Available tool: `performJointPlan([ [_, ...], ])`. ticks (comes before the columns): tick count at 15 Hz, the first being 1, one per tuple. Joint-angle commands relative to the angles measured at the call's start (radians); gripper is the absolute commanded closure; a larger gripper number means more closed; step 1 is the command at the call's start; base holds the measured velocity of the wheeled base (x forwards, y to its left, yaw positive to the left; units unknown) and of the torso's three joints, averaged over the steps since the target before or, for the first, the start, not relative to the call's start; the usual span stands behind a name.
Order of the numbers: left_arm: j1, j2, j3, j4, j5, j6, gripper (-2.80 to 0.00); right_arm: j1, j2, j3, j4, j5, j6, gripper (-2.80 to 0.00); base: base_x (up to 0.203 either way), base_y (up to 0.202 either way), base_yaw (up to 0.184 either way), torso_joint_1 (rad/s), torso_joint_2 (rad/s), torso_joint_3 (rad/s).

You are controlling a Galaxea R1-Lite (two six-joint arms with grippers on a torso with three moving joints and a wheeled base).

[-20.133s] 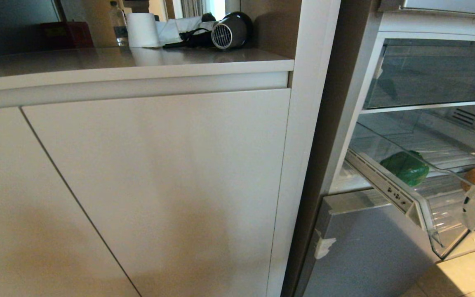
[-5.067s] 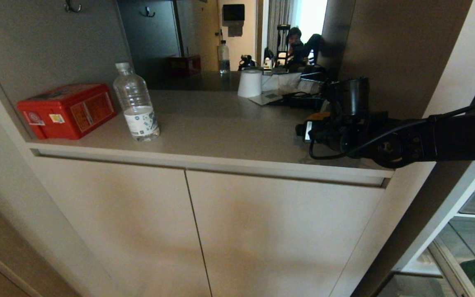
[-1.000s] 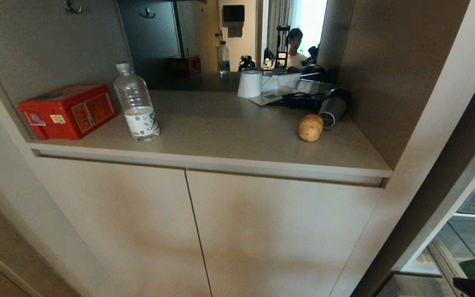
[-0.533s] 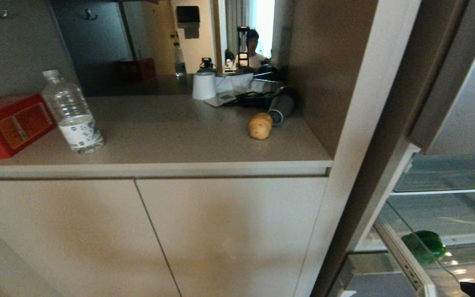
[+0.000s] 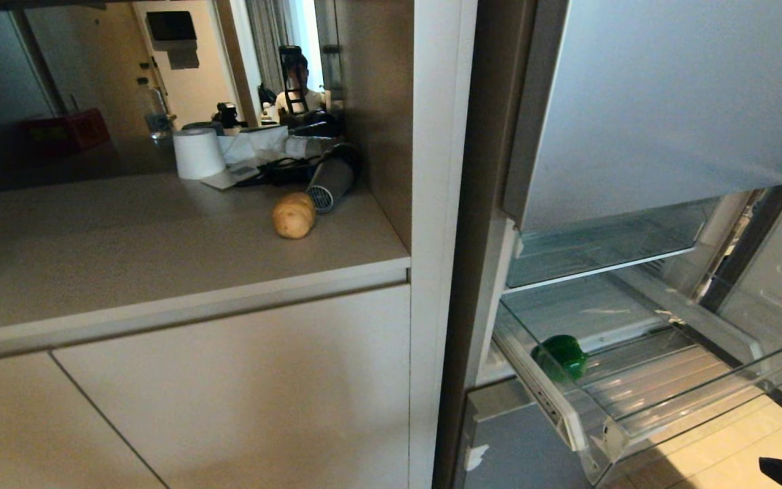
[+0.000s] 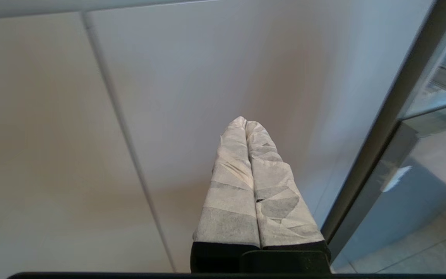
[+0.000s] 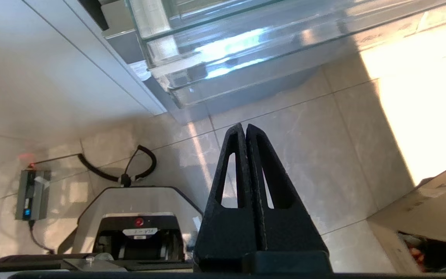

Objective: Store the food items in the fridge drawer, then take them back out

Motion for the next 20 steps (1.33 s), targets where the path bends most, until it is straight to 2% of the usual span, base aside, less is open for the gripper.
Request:
performJointPlan([
  [1,0.0,0.001,0.011,-0.001,0.0,0.0,0.0,-0.018,0.046,-0.022,-0.048,0.0,-0.04,0.0,0.0,0.0,0.0,0.0,0.0,0.0],
  [3,0.0,0.001,0.011,-0.001,0.0,0.0,0.0,-0.08,0.138,-0.062,-0.1,0.006,-0.075,0.0,0.0,0.0,0.0,0.0,0.0,0.0],
  [5,0.0,0.001,0.011,-0.001,0.0,0.0,0.0,-0.169,0.266,-0.133,-0.124,0.045,-0.109,0.0,0.0,0.0,0.0,0.0,0.0,0.0],
  [7,0.0,0.001,0.011,-0.001,0.0,0.0,0.0,-0.248,0.391,-0.2,-0.173,0.122,-0.158,0.0,0.0,0.0,0.0,0.0,0.0,0.0],
  [11,0.0,0.001,0.011,-0.001,0.0,0.0,0.0,-0.4,0.6,-0.225,-0.419,0.309,-0.321,0.0,0.0,0.0,0.0,0.0,0.0,0.0],
  [15,0.0,0.001,0.011,-0.001,0.0,0.0,0.0,-0.465,0.743,-0.226,-0.605,0.462,-0.365,0.0,0.0,0.0,0.0,0.0,0.0,0.0],
  [17,0.0,0.001,0.011,-0.001,0.0,0.0,0.0,-0.473,0.782,-0.228,-0.659,0.501,-0.376,0.0,0.0,0.0,0.0,0.0,0.0,0.0],
  [18,0.0,0.0,0.011,-0.001,0.0,0.0,0.0,-0.473,0.797,-0.232,-0.663,0.503,-0.376,-2.8,0.0,0.0,0.0,0.0,0.0,0.0],
  [20,0.0,0.001,0.011,-0.001,0.0,0.0,0.0,-0.473,0.828,-0.244,-0.677,0.524,-0.371,-2.8,0.0,0.0,0.0,0.0,0.0,0.0],
])
